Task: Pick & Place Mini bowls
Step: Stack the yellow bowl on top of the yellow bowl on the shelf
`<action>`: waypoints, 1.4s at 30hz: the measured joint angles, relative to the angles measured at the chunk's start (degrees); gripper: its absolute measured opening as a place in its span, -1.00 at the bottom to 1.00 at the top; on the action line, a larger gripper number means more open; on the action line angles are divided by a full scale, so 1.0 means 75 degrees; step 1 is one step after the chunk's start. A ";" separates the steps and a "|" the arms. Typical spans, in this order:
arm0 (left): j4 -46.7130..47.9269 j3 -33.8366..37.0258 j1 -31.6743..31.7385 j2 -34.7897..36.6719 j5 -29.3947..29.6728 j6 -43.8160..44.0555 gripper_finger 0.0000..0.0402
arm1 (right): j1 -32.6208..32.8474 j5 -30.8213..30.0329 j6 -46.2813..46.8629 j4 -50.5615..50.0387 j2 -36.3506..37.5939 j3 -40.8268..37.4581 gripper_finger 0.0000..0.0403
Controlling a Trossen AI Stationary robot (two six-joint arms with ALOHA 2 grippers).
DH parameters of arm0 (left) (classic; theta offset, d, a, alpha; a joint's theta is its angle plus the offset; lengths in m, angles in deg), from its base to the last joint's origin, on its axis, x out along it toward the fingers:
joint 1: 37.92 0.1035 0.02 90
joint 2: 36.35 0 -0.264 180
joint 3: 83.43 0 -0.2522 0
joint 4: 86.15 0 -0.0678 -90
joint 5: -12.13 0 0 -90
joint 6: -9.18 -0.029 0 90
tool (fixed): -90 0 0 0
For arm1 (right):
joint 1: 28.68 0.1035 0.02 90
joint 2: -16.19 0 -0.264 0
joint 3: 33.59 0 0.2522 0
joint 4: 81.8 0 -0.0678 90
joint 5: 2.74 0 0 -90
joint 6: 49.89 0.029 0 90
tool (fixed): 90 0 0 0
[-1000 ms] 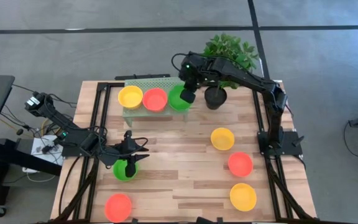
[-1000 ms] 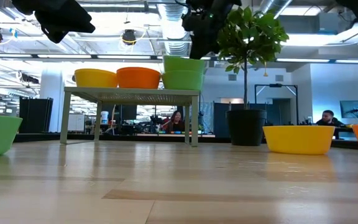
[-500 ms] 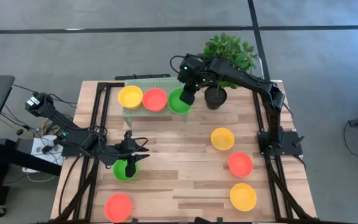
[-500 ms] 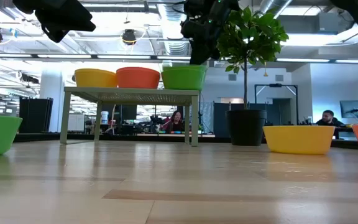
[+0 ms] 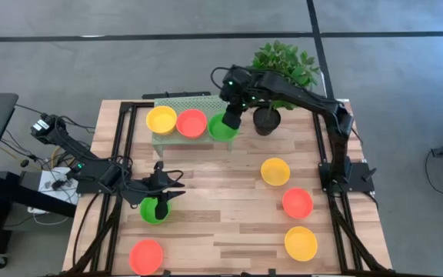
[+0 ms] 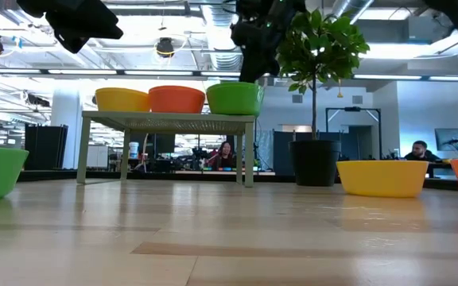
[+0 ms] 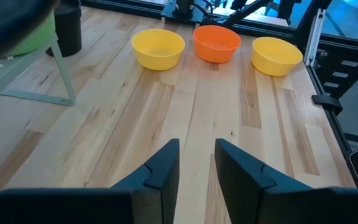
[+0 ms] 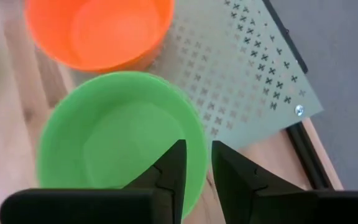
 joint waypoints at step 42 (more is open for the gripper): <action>-0.0459 0.0000 -0.0227 0.0000 0.0118 0.0006 -0.48 | 0.4660 -0.0985 0.5263 0.3103 0.4090 -0.8829 -0.64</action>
